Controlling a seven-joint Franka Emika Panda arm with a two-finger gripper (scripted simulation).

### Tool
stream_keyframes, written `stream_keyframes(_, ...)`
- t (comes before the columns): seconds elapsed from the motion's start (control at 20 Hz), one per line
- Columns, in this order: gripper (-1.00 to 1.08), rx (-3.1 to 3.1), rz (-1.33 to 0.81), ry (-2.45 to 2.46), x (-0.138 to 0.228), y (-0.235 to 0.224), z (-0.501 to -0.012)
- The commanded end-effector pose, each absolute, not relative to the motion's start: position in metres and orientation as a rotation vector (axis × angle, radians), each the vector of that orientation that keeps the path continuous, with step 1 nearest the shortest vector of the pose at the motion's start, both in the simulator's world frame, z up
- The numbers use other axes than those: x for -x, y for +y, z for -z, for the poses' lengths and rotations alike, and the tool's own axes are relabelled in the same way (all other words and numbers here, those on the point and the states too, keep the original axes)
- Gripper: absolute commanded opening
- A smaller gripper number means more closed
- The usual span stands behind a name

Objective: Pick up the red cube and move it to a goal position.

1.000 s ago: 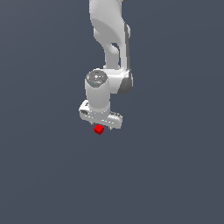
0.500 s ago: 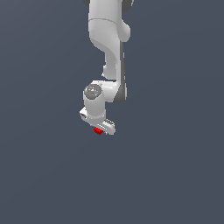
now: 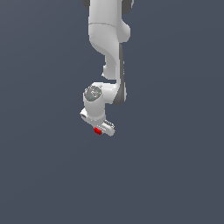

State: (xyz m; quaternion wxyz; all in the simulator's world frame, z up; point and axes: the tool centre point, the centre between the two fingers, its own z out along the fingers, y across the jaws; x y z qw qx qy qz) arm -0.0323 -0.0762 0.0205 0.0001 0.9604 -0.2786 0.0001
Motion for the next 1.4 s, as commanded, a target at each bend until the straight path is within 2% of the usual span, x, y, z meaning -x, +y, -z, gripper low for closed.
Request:
stream_keyframes(0.0,-1.0,-3.016,0.0,-0.877,0.032,-0.077,-0.02)
stream_keyframes(0.65,-1.0,-3.017,-0.001,-0.876,0.021,-0.075,-0.034)
stream_keyframes(1.35,-1.0,-3.016,-0.001,-0.876,-0.043,-0.07,-0.114)
